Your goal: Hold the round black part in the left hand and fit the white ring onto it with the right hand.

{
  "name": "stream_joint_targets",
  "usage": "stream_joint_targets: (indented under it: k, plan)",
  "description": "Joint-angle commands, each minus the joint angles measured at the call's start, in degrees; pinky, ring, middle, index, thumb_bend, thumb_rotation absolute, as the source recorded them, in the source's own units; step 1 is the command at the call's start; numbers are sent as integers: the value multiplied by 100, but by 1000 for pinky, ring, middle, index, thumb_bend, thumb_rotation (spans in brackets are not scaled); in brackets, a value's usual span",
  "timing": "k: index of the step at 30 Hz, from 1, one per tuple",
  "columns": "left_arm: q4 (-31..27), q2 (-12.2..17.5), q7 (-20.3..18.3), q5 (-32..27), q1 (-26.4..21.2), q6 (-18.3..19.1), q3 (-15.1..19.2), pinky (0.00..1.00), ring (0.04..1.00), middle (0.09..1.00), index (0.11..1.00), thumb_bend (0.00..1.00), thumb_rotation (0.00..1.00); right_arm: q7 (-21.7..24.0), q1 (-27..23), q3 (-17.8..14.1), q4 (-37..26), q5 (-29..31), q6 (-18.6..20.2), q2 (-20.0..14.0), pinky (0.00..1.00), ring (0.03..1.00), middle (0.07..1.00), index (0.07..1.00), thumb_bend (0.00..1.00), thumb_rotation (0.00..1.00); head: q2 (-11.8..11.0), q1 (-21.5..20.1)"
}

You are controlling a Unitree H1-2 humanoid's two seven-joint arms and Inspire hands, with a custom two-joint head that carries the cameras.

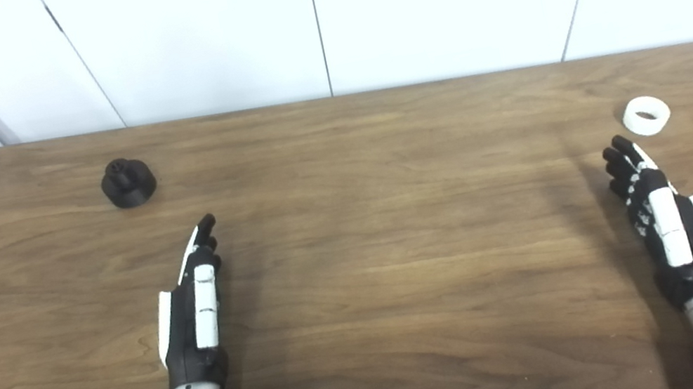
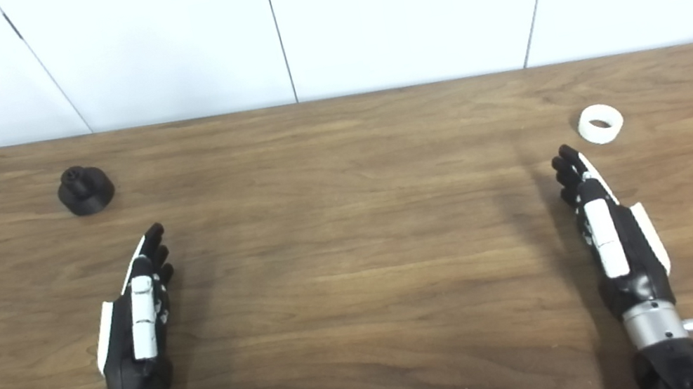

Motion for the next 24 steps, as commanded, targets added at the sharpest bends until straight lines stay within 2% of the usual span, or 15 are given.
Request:
stream_joint_targets:
  k: [1, 7, 12, 17, 19, 24]
  plan:
    - [-232, 50, -7, -15, -3, -65, 21, 1000, 1000, 995, 940, 604, 934, -46, -30, -5, -228, 19, 54, 35, 1000, 962, 945, 940, 562, 1000, 11, -2]
    - [-263, 56, -32, -78, -17, 0, 45, 1000, 1000, 999, 944, 612, 931, -91, -33, 6, -285, -61, 123, 63, 985, 959, 944, 936, 545, 1000, 50, -25]
    - [-242, 53, -41, -51, -11, -25, 20, 1000, 1000, 1000, 948, 625, 926, -91, -32, 3, -280, -56, 126, 46, 997, 961, 946, 941, 526, 1000, -19, 99]
    - [-155, 12, -7, 84, 17, -129, -41, 1000, 1000, 995, 942, 621, 941, -44, -14, -33, -158, 28, 22, 0, 1000, 968, 947, 942, 545, 1000, -288, 399]
    - [-111, 4, -4, 102, 28, -189, -57, 1000, 1000, 996, 945, 621, 942, -6, -6, -30, -97, 50, -63, -30, 1000, 973, 946, 944, 547, 1000, -313, 450]
    - [90, -35, 3, 151, 55, -460, -111, 1000, 1000, 992, 944, 585, 944, 82, 12, -64, 187, 124, -359, -110, 1000, 979, 951, 948, 564, 1000, -633, 741]
